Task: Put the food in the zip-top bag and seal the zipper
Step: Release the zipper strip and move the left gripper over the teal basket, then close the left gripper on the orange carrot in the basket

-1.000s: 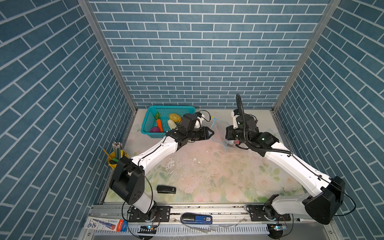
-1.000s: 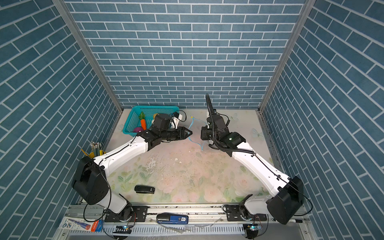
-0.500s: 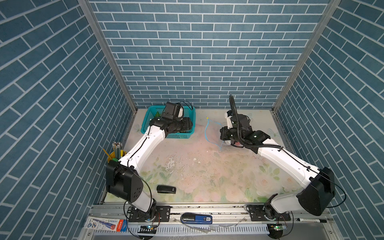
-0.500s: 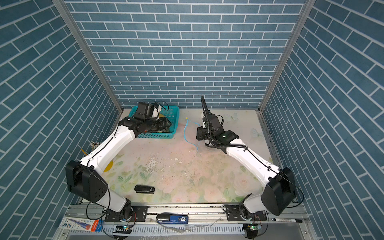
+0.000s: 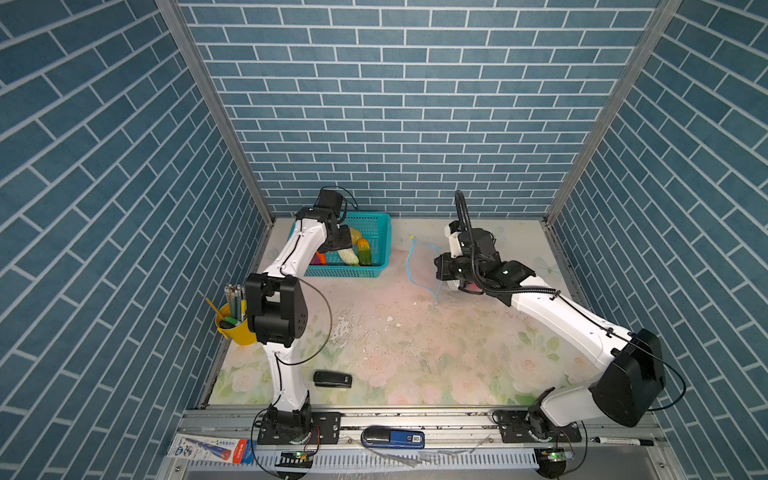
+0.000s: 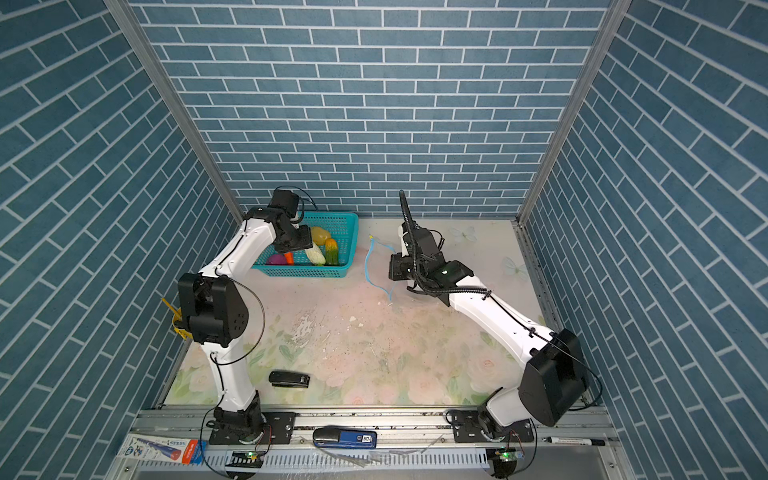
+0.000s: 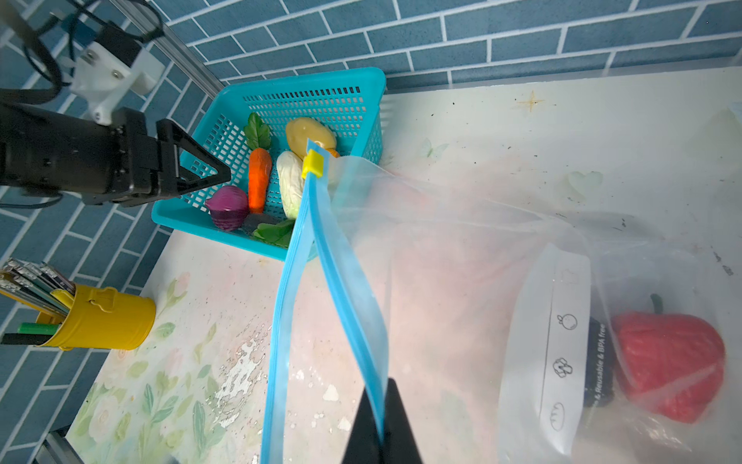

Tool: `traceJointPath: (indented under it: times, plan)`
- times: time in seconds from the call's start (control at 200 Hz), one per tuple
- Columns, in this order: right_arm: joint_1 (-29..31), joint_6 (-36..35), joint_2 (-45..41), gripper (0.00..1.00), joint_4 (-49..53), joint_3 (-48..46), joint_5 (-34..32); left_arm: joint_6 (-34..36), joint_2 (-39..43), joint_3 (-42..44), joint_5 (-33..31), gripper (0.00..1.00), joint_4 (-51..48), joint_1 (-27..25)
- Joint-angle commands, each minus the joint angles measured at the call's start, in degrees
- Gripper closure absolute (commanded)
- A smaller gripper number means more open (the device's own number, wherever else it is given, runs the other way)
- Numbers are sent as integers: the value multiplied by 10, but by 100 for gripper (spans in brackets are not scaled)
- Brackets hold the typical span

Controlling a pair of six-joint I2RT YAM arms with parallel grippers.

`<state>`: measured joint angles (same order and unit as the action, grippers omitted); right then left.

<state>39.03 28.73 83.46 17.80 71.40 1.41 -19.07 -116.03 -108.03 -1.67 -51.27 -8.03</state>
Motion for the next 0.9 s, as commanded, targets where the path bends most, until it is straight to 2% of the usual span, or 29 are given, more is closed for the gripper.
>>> traceJointPath:
  times: [0.0,0.235,0.53,0.895]
  plan:
    - [-1,17,6,100,-15,-10,11,25,-30,-35,-49,42,-18,15]
    - [-2,14,5,100,-13,-13,13,36,-117,-115,-53,50,-17,48]
    - [-2,15,17,100,-9,-2,20,31,-213,-226,-51,54,-43,69]
    - [-3,14,33,100,-1,14,22,22,-272,-272,-40,56,-42,85]
